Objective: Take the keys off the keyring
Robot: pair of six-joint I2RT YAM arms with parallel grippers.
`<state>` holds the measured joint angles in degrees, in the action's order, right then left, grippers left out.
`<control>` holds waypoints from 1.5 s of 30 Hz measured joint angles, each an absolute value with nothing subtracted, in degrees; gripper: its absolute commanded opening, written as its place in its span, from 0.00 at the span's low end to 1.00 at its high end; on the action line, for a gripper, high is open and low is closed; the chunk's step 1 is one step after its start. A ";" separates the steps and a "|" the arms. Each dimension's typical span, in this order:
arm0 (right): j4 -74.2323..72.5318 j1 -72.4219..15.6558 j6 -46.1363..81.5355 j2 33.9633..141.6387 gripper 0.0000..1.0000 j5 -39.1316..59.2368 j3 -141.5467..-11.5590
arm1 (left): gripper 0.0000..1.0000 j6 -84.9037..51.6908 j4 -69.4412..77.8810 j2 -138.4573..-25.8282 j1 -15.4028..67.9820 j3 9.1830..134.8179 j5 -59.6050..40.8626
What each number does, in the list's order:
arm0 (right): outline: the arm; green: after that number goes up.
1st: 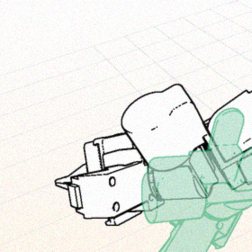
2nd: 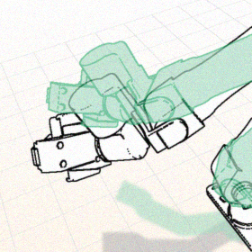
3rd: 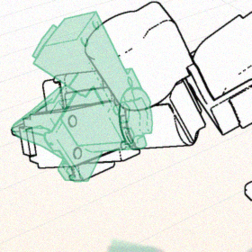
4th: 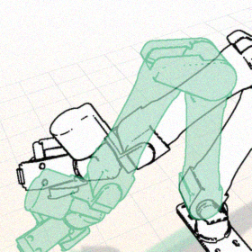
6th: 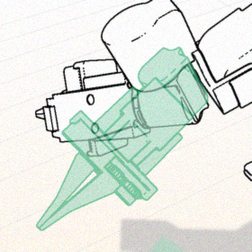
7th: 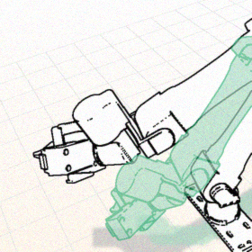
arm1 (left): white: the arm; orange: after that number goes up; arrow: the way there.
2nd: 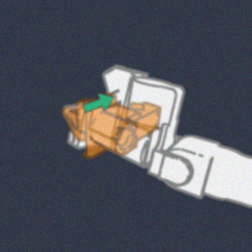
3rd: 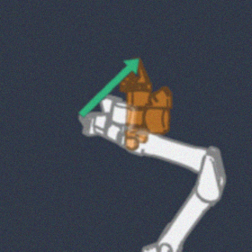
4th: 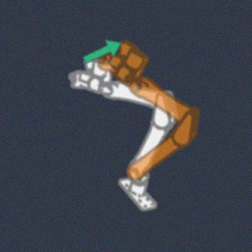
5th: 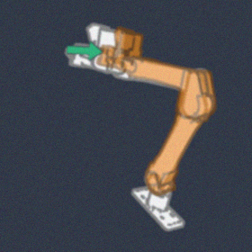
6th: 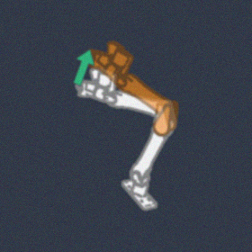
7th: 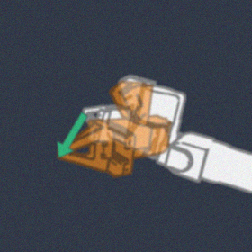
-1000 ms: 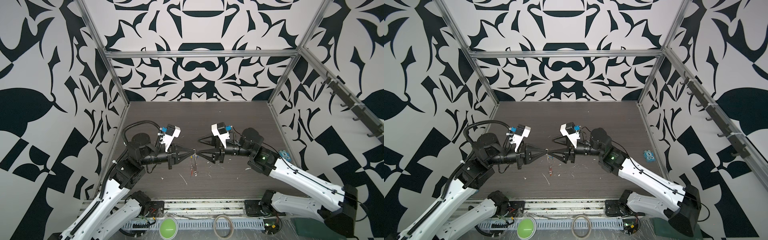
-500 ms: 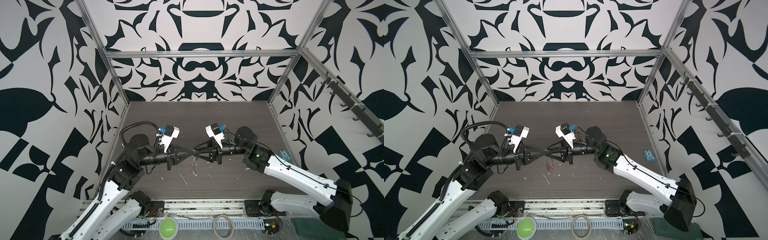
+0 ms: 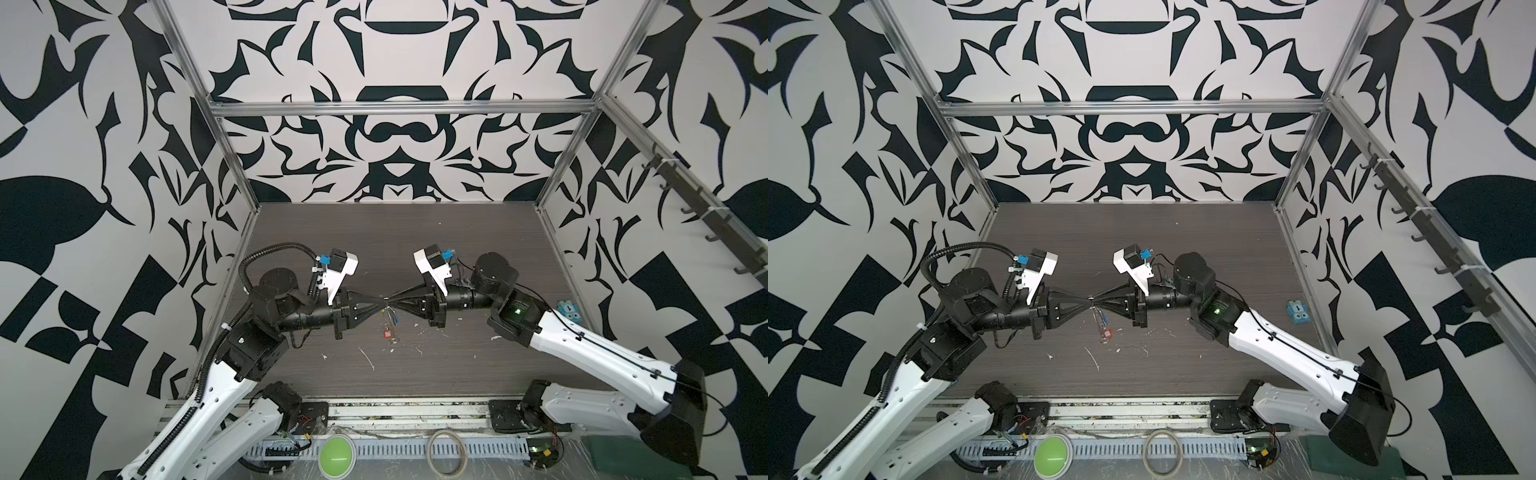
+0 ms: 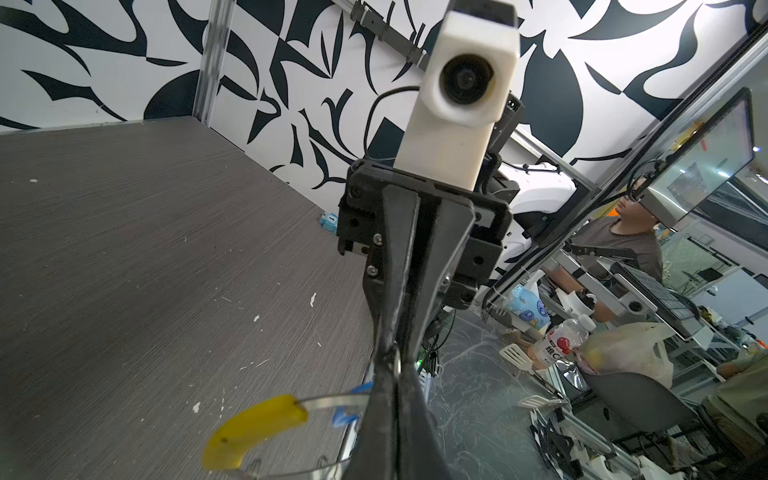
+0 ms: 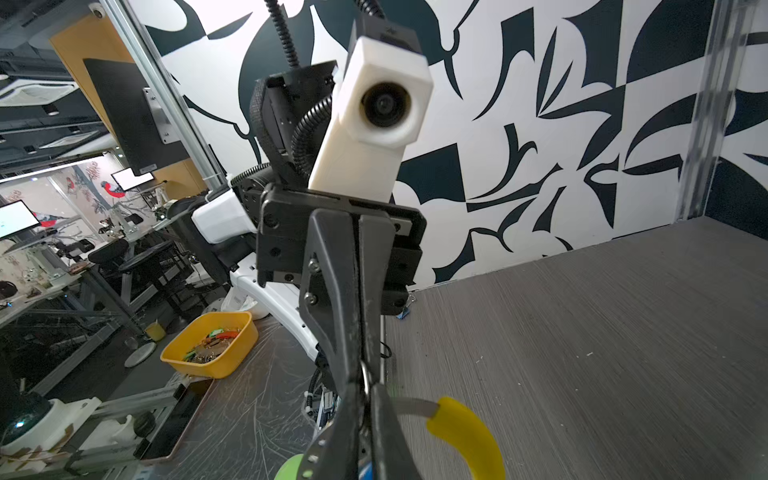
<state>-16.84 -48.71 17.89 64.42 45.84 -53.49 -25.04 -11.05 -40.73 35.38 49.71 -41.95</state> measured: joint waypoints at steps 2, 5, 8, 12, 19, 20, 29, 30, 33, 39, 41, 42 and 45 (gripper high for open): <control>-16.73 -48.71 18.20 64.42 0.00 45.89 -53.49 | 0.00 -25.02 -11.07 -40.73 35.38 49.71 -41.82; -16.45 -48.71 18.09 64.42 0.00 45.82 -53.49 | 0.00 -25.04 -11.38 -40.73 35.38 49.71 -41.76; -16.03 -48.56 18.06 64.42 0.00 45.82 -53.49 | 0.10 -25.17 -11.66 -40.73 35.38 49.71 -41.76; -14.22 -48.18 17.58 64.42 0.00 46.17 -53.54 | 0.23 -25.74 -12.29 -40.66 35.38 49.76 -41.34; -5.28 -46.33 14.13 64.42 0.00 48.25 -56.23 | 0.25 -24.29 -17.37 -40.47 35.38 52.21 -40.73; -3.79 -46.04 13.39 64.45 0.00 48.62 -56.88 | 0.25 -23.83 -18.52 -40.56 35.38 52.90 -40.77; 3.73 -44.86 9.34 65.23 0.00 52.80 -60.49 | 0.24 -20.36 -27.68 -45.76 35.38 59.20 -42.63; 4.29 -44.82 8.97 65.52 0.00 53.21 -60.75 | 0.24 -19.92 -28.60 -46.50 35.38 59.68 -42.76; 5.69 -44.82 8.27 66.32 0.00 54.43 -61.21 | 0.23 -18.59 -31.66 -48.84 35.38 61.30 -43.42; 7.53 -44.82 7.29 67.57 0.00 55.66 -61.95 | 0.17 -16.53 -35.90 -51.94 35.38 64.10 -45.25; 7.99 -44.82 7.25 67.70 0.00 55.92 -62.00 | 0.17 -16.03 -37.06 -52.58 35.38 64.64 -45.63; 8.14 -44.82 7.25 67.72 0.00 55.96 -62.04 | 0.17 -15.79 -37.58 -52.88 35.38 64.97 -45.80; 8.78 -44.82 7.16 67.90 0.00 56.18 -62.48 | 0.16 -15.00 -39.05 -53.74 35.38 65.84 -46.26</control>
